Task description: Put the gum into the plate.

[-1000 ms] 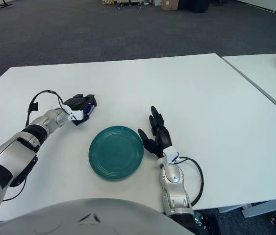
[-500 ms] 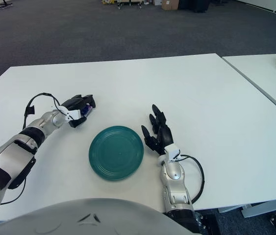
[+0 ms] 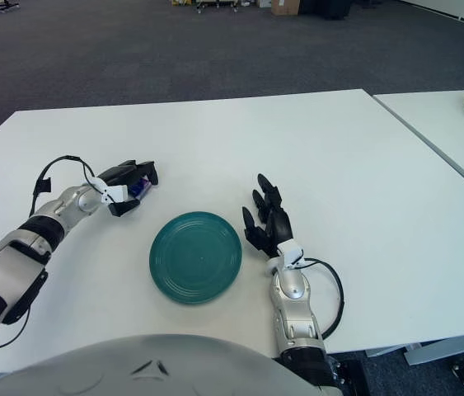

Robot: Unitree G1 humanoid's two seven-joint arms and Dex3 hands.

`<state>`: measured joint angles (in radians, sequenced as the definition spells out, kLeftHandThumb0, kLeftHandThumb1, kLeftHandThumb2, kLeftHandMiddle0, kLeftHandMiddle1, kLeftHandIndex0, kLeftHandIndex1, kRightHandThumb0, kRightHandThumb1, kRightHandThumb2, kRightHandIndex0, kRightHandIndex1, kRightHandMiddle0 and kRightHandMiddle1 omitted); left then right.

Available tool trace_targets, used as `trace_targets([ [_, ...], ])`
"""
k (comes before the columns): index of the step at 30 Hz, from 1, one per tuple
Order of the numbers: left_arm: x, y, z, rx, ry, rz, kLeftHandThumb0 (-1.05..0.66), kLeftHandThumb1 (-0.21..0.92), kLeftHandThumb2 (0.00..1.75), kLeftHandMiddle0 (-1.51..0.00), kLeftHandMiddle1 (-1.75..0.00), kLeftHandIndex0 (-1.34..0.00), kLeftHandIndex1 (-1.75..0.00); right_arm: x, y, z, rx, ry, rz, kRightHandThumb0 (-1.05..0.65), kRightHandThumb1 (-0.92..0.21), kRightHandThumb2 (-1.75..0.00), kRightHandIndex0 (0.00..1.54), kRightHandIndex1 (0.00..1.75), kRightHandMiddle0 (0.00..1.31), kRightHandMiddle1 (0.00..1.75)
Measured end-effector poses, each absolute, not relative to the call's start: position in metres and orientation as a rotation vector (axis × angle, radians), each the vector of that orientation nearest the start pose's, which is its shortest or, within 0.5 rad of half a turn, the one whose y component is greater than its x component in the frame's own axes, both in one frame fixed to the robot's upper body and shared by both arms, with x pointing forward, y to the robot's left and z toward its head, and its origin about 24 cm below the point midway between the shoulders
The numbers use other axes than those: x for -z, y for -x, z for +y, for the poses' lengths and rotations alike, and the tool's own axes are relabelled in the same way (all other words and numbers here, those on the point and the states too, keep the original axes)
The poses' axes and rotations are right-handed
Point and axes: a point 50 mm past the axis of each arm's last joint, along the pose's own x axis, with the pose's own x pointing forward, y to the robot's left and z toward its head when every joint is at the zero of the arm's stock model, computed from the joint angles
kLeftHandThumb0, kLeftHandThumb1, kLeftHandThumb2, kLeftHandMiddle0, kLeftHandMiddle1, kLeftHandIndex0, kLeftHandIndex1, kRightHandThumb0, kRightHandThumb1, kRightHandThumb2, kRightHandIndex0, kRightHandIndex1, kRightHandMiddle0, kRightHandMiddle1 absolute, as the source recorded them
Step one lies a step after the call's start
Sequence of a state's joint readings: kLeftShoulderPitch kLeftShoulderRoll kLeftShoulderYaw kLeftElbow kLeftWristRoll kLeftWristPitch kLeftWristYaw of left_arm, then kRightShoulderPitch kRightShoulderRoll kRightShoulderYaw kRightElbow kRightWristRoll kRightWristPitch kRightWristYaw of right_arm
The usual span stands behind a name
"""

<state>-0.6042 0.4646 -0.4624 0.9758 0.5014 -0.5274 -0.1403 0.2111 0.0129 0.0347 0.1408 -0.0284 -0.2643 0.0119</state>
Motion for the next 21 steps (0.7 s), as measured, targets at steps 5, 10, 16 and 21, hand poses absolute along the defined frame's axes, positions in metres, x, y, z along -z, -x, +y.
trace_targets([
  [5,-0.040,-0.326,0.187,0.657,-1.124,-0.032,0.00,0.15,1.49,-0.75,-1.67,-0.52,-1.75,0.010,-0.202,-0.150,0.009,0.010,0.075,-0.86,-0.92,-0.59,0.28,0.00,0.00,0.31],
  [10,-0.066,-0.324,0.191,0.609,-1.138,-0.114,0.00,0.11,1.54,-0.76,-1.70,-0.55,-1.75,0.010,-0.202,-0.151,0.013,0.008,0.073,-0.86,-0.92,-0.61,0.28,0.01,0.00,0.32],
  [16,-0.097,-0.317,0.185,0.566,-1.138,-0.211,0.00,0.07,1.60,-0.77,-1.73,-0.59,-1.75,0.010,-0.202,-0.151,0.013,0.009,0.074,-0.87,-0.92,-0.63,0.30,0.01,0.00,0.33],
  [21,-0.118,-0.307,0.171,0.550,-1.105,-0.298,0.00,0.05,1.62,-0.78,-1.74,-0.60,-1.75,0.011,-0.202,-0.151,0.011,0.008,0.077,-0.86,-0.92,-0.63,0.32,0.02,0.00,0.34],
])
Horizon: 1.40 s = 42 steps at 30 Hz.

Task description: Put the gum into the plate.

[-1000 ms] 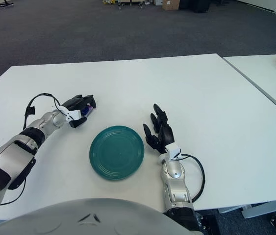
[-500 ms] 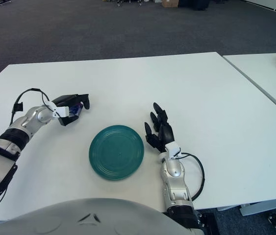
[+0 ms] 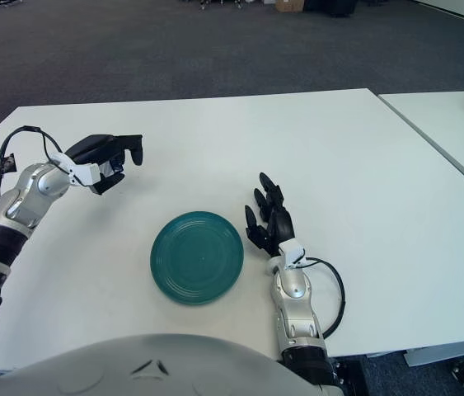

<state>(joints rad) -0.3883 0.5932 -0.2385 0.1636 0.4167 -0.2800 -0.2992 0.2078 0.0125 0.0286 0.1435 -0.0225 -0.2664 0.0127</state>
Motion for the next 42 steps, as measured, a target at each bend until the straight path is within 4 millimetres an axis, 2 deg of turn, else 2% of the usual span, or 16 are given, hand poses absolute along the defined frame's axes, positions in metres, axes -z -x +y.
trace_targets([
  [6,-0.124,-0.292,0.150,0.571,-1.087,-0.384,0.00,0.07,1.60,-0.78,-1.74,-0.58,-1.75,0.011,-0.202,-0.149,0.007,-0.004,0.078,-0.84,-0.92,-0.61,0.33,0.02,0.00,0.37],
  [12,-0.121,-0.276,0.139,0.609,-1.084,-0.403,0.00,0.07,1.58,-0.79,-1.69,-0.58,-1.75,0.011,-0.203,-0.149,0.005,-0.004,0.075,-0.83,-0.92,-0.61,0.33,0.01,0.00,0.37],
  [17,-0.124,-0.261,0.121,0.693,-1.060,-0.404,0.00,0.07,1.56,-0.81,-1.64,-0.59,-1.75,0.012,-0.203,-0.148,0.002,0.005,0.078,-0.85,-0.92,-0.62,0.30,0.00,0.00,0.36],
  [28,-0.134,-0.245,0.091,0.804,-0.979,-0.458,0.00,0.06,1.57,-0.83,-1.61,-0.60,-1.75,0.012,-0.204,-0.147,0.003,0.013,0.076,-0.84,-0.92,-0.62,0.33,0.01,0.00,0.36],
  [34,-0.139,-0.235,0.074,0.829,-0.961,-0.569,0.00,0.03,1.62,-0.82,-1.68,-0.62,-1.75,0.012,-0.204,-0.146,0.000,0.009,0.073,-0.81,-0.92,-0.63,0.33,0.01,0.00,0.33],
  [39,-0.140,-0.227,0.060,0.866,-0.982,-0.649,0.00,-0.01,1.66,-0.84,-1.66,-0.67,-1.75,0.011,-0.203,-0.145,-0.017,0.038,0.064,-0.88,-0.92,-0.65,0.31,0.00,0.00,0.29],
  [42,-0.143,-0.220,0.049,0.894,-0.968,-0.676,0.00,0.01,1.64,-0.83,-1.66,-0.66,-1.75,0.011,-0.203,-0.144,-0.034,0.055,0.062,-0.90,-0.92,-0.64,0.27,0.00,0.00,0.25],
])
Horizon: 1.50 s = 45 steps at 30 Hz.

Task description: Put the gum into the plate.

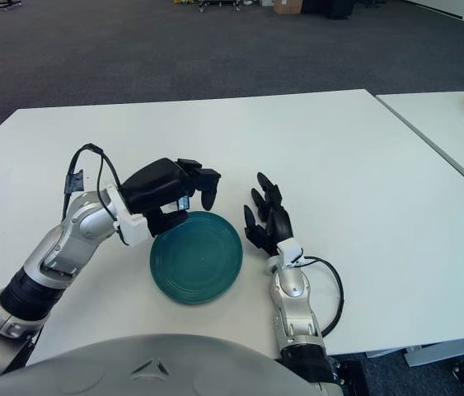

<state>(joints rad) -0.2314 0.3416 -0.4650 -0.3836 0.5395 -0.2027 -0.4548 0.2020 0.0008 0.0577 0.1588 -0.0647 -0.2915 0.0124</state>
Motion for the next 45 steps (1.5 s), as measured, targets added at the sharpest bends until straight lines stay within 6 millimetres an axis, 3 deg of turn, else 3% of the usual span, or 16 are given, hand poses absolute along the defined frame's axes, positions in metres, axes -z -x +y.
trace_targets([
  [7,-0.150,-0.206,0.032,1.010,-0.932,-0.630,0.00,0.03,1.61,-0.79,-1.67,-0.65,-1.75,0.011,-0.202,-0.143,-0.049,0.047,0.080,-0.83,-0.92,-0.66,0.21,0.00,0.00,0.22],
  [17,-0.136,-0.206,0.021,1.125,-0.985,-0.550,0.00,0.04,1.59,-0.79,-1.64,-0.66,-1.75,0.010,-0.202,-0.138,-0.013,0.042,0.084,-0.83,-0.92,-0.72,0.16,0.00,0.00,0.17],
  [23,-0.133,-0.207,0.022,1.176,-0.974,-0.447,0.00,0.32,1.29,-0.62,-1.71,-0.43,-1.67,0.010,-0.208,-0.133,0.024,0.065,0.097,-0.88,-0.92,-0.78,0.17,0.00,0.00,0.20],
  [25,-0.132,-0.206,0.023,1.194,-0.976,-0.432,0.00,0.47,1.06,-0.57,-1.64,-0.35,-1.63,0.010,-0.210,-0.132,0.037,0.081,0.101,-0.88,-0.92,-0.79,0.18,0.01,0.00,0.24],
  [27,-0.131,-0.205,0.023,1.203,-0.983,-0.428,-0.17,0.69,0.76,-0.45,-1.34,-0.31,-1.65,0.010,-0.211,-0.132,0.056,0.085,0.105,-0.87,-0.92,-0.80,0.21,0.02,0.00,0.29],
  [28,-0.131,-0.205,0.025,1.205,-0.989,-0.425,-0.31,0.71,0.66,-0.43,-1.13,-0.20,-1.50,0.010,-0.211,-0.132,0.072,0.082,0.108,-0.86,-0.92,-0.81,0.23,0.02,0.00,0.34],
  [30,-0.129,-0.204,0.027,1.210,-0.999,-0.422,-0.45,0.72,0.61,-0.41,-0.87,-0.10,-1.30,0.009,-0.211,-0.132,0.098,0.074,0.114,-0.83,-0.92,-0.80,0.25,0.03,0.00,0.39],
  [34,-0.123,-0.201,0.030,1.218,-1.009,-0.431,-0.65,0.83,0.43,-0.41,-0.47,-0.02,-0.99,0.009,-0.211,-0.134,0.119,0.055,0.123,-0.76,-0.92,-0.77,0.28,0.03,0.00,0.48],
  [38,-0.116,-0.201,0.033,1.220,-1.011,-0.413,-0.76,0.90,0.31,-0.40,-0.30,0.00,-0.83,0.009,-0.206,-0.135,0.103,0.018,0.119,-0.71,-0.92,-0.75,0.30,0.03,0.00,0.52],
  [45,-0.109,-0.202,0.036,1.221,-1.006,-0.412,-0.88,0.92,0.34,-0.31,-0.19,0.00,-0.60,0.010,-0.203,-0.137,0.056,-0.046,0.101,-0.67,-0.92,-0.77,0.28,0.01,0.00,0.47],
])
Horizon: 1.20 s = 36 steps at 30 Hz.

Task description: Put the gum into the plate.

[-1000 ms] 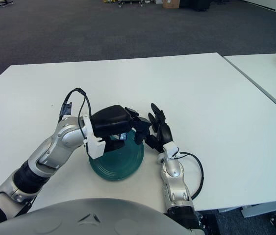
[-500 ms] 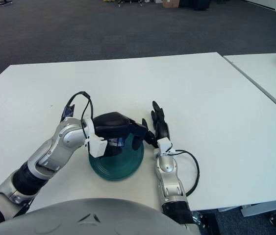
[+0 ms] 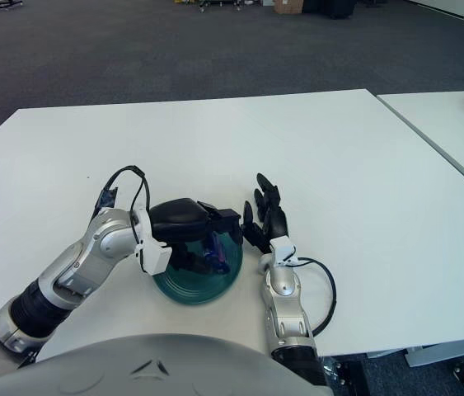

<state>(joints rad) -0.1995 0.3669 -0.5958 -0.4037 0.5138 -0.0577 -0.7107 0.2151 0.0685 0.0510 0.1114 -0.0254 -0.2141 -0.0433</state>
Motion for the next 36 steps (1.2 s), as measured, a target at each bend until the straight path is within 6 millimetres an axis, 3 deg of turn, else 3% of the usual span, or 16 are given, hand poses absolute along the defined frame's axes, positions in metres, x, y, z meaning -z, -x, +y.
trace_targets([
  [8,-0.110,-0.201,0.038,1.272,-1.007,-0.448,-1.03,0.92,0.43,-0.09,-0.03,0.00,-0.15,0.010,-0.208,-0.140,0.047,-0.085,0.096,-0.67,-0.92,-0.80,0.26,0.00,0.00,0.46],
  [11,-0.110,-0.202,0.040,1.288,-1.027,-0.443,-1.04,0.92,0.44,-0.04,-0.01,0.00,-0.06,0.009,-0.205,-0.140,0.046,-0.077,0.093,-0.69,-0.92,-0.81,0.24,0.00,0.00,0.44],
  [18,-0.112,-0.204,0.049,1.265,-0.938,-0.386,-1.05,0.92,0.39,0.00,0.00,0.00,0.00,0.008,-0.194,-0.143,-0.023,0.117,0.087,-0.81,-0.92,-0.83,0.16,0.00,0.00,0.30],
  [26,-0.108,-0.207,0.064,1.115,-0.680,-0.222,-1.05,0.92,0.29,0.00,0.00,0.00,0.00,0.007,-0.194,-0.147,-0.016,0.204,0.084,-0.90,-0.92,-0.80,0.15,0.00,0.00,0.25],
  [36,-0.073,-0.204,0.088,0.651,-0.396,-0.123,-1.05,0.92,0.52,0.00,0.00,0.00,0.00,0.008,-0.195,-0.145,0.017,0.080,0.089,-0.86,-0.92,-0.75,0.21,0.02,0.00,0.30],
])
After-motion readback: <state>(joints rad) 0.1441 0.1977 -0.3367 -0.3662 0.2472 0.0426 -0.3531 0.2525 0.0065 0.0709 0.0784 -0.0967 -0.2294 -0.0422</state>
